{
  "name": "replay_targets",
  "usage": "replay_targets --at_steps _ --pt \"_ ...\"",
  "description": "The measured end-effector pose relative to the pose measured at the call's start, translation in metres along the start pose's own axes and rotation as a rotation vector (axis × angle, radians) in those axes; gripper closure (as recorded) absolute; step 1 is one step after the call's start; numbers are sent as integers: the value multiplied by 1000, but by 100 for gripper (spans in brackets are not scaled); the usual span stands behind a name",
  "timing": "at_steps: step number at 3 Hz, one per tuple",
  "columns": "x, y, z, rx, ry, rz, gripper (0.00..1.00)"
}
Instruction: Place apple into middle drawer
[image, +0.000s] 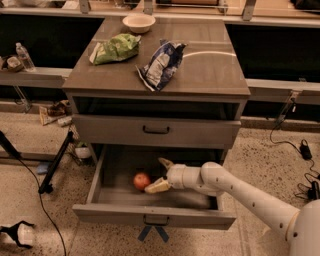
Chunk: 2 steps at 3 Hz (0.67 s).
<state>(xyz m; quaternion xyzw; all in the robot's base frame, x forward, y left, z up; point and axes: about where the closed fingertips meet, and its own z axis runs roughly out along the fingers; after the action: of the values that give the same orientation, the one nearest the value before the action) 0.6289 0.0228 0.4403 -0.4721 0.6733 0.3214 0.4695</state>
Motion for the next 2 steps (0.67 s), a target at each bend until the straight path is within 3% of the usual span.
replay_targets --at_steps 1,2 --pt "-7 -7 -53 73 24 67 41" --pt "-38 8 -133 148 61 129 64"
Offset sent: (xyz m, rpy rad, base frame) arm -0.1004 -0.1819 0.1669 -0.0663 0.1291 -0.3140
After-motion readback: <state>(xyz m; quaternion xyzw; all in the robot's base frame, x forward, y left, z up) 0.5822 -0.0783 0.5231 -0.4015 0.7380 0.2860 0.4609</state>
